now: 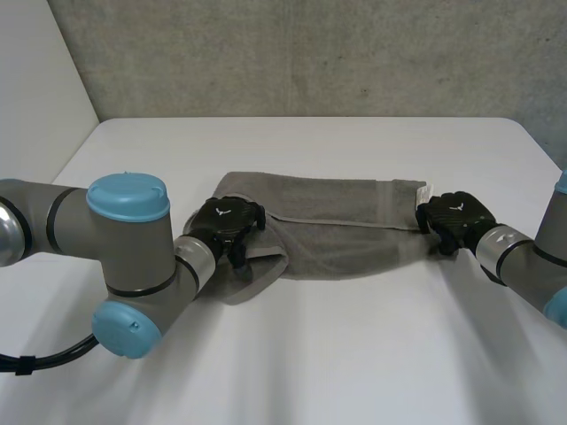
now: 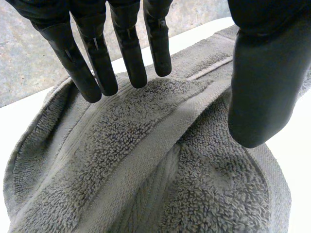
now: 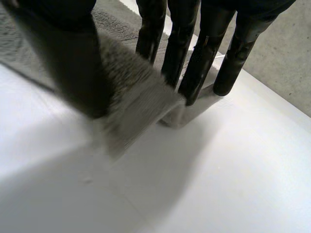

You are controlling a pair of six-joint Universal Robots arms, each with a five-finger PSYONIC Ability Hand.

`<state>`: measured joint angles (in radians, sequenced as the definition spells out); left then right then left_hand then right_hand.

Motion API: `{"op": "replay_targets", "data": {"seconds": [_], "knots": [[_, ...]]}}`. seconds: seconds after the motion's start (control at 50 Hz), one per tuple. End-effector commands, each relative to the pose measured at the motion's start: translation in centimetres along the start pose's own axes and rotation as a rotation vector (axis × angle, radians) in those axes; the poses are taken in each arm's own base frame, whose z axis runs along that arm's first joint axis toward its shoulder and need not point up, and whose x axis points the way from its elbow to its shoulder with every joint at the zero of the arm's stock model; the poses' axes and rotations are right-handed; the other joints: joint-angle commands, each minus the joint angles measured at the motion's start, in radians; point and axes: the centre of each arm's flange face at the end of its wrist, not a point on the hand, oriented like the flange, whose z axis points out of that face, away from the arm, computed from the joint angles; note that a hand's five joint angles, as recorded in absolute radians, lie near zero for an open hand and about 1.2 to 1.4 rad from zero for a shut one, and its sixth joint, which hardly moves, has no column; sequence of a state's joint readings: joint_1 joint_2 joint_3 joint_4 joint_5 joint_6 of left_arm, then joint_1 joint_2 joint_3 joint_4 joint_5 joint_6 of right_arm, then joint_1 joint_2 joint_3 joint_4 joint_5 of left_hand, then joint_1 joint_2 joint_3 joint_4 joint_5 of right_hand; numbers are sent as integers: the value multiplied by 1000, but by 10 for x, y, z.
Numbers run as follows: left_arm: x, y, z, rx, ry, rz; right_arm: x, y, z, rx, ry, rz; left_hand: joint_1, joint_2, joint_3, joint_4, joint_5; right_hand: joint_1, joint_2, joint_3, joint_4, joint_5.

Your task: Fold the towel.

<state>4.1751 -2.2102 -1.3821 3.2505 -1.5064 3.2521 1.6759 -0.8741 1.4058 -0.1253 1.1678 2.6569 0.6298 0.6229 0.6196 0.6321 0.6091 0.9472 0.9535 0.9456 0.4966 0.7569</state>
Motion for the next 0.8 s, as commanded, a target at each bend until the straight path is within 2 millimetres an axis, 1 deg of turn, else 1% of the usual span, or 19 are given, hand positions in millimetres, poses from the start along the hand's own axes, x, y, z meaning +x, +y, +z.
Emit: {"op": "replay_targets", "data": {"seconds": [0.02,0.14,0.26,0.38,0.42,0.48,0.56,0.58,0.6,0.64,0.66,0.68,0.7,0.74,0.76,0.78,0.8], "knots": [[0,-1,0,4,-1,0,-4,-2,1,8,-8,6,-96,-89,-86,-99,-250,448,442,450,898,464],[-4,-9,-1,23,-10,-3,-5,-3,-1,12,-18,10,-96,-89,-86,-99,-250,449,443,451,900,465],[-7,-11,-1,29,-17,-4,-5,-4,-3,13,-20,37,-99,-92,-89,-102,-253,449,443,451,900,465],[-4,-6,1,20,-10,-1,-2,-11,-12,2,-9,49,-149,-142,-139,-151,-303,449,443,451,900,465],[-2,-4,5,37,-8,12,-2,-16,-19,2,-13,50,-170,-163,-159,-172,-323,449,443,451,900,465],[-1,0,8,41,-7,17,-2,-19,-23,8,-13,42,-167,-160,-157,-169,-321,449,443,451,900,465],[-1,6,17,53,-9,49,-3,-19,-24,6,-15,42,-123,-116,-113,-125,-277,449,443,451,900,465],[-1,9,21,45,-8,71,-3,-18,-24,4,-15,41,-47,-40,-37,-49,-201,449,443,451,900,465],[-1,10,21,45,-8,71,-3,-18,-24,4,-15,41,-46,-39,-36,-49,-200,449,443,451,900,465],[-2,13,25,40,-18,127,-3,-18,-24,4,-15,41,149,156,160,147,-4,449,443,451,900,465],[-2,13,25,40,-18,128,-3,-18,-24,4,-15,41,150,157,161,148,-3,449,443,451,900,465],[-2,13,26,40,-19,147,-3,-18,-24,4,-13,42,325,332,335,322,171,449,443,451,900,465],[-2,13,26,40,-19,148,-3,-18,-24,4,-13,42,326,333,337,324,173,449,443,451,900,465],[-7,8,27,55,-40,155,-1,-18,-23,3,-2,41,695,702,705,692,541,449,443,451,900,465],[-7,8,27,55,-40,155,-1,-18,-23,3,-2,41,696,703,707,694,543,449,443,451,900,465],[-13,2,27,73,-61,147,1,-19,-23,5,4,39,766,773,776,763,612,449,443,451,900,465],[-19,-5,27,91,-90,135,3,-20,-23,5,16,39,766,773,777,764,613,449,443,451,900,465]]}}
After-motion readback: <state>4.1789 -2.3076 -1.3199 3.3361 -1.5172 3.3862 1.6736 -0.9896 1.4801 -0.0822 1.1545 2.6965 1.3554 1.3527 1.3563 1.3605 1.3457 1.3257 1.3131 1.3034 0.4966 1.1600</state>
